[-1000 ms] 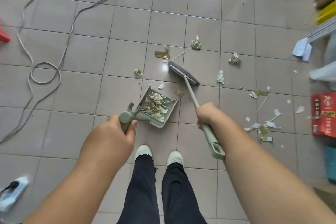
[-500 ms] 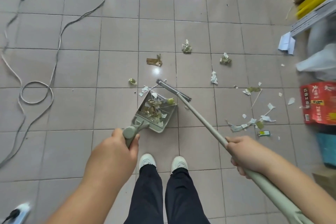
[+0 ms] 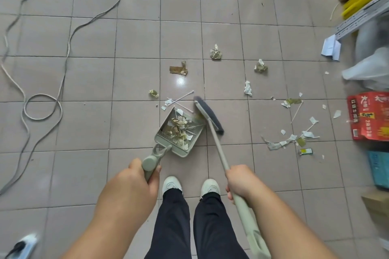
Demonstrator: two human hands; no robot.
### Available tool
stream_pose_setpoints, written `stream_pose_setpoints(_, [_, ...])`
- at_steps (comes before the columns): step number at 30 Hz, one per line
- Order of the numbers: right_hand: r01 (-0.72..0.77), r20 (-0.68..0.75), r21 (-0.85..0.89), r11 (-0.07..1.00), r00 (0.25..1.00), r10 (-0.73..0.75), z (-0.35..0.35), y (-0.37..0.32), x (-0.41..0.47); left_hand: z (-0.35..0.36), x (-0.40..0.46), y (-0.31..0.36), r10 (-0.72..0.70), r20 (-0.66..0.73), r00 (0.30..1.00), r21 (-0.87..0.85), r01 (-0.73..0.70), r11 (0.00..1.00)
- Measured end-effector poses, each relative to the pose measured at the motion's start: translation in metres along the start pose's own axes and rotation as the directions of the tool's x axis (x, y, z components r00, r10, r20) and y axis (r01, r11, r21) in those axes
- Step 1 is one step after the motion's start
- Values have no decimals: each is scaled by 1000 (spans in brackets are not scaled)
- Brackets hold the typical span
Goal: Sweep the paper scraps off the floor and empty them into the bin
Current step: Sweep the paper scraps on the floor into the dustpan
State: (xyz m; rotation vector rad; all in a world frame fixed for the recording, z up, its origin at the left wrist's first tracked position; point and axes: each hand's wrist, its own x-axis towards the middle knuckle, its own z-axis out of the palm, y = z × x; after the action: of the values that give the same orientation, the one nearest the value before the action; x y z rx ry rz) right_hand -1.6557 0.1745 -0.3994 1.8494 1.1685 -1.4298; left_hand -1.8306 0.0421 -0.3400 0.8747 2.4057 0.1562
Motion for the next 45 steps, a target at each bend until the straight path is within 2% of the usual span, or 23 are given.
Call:
stream_pose_setpoints(6, [127,74,-214,968,991,-114,-10,-17,-9,1,0,1,0,-13,1000,-17,0,1000])
stream_pose_setpoints(11, [133,78,-310,941,990,-115,-60,-16,-44,2,-2,-1,-8,-14,1000,-28,8,1000])
stream_pose_setpoints(14, [139,30,-305,942,990,-137,-73,-17,-47,4,-2,-1,-20,-17,1000,-17,19,1000])
stream_pose_setpoints(18, [139,-25,-331,933,987,-156,-49,-32,-14,6,-3,0,-28,-15,1000,-9,28,1000])
stream_pose_setpoints(25, [56,67,-397,916,997,-32,-27,-37,-15,9,-2,6,-41,-34,999,-38,40,998])
stream_pose_setpoints(32, [125,-6,-389,913,990,-138,-68,-38,-49,4,-26,-8,-109,-71,992,-181,94,979])
stream_pose_setpoints(39, [170,-107,-353,920,970,-220,-40,-107,-8,-14,-38,-40,-284,-77,956,-272,254,928])
stream_pose_setpoints(43, [220,-97,-311,924,960,-261,-9,-157,15,-20,-29,-52,-315,-77,946,-262,286,922])
stream_pose_setpoints(45, [201,-68,-287,937,971,-229,5,-177,21,-23,-21,-59,-325,-85,942,-251,295,922])
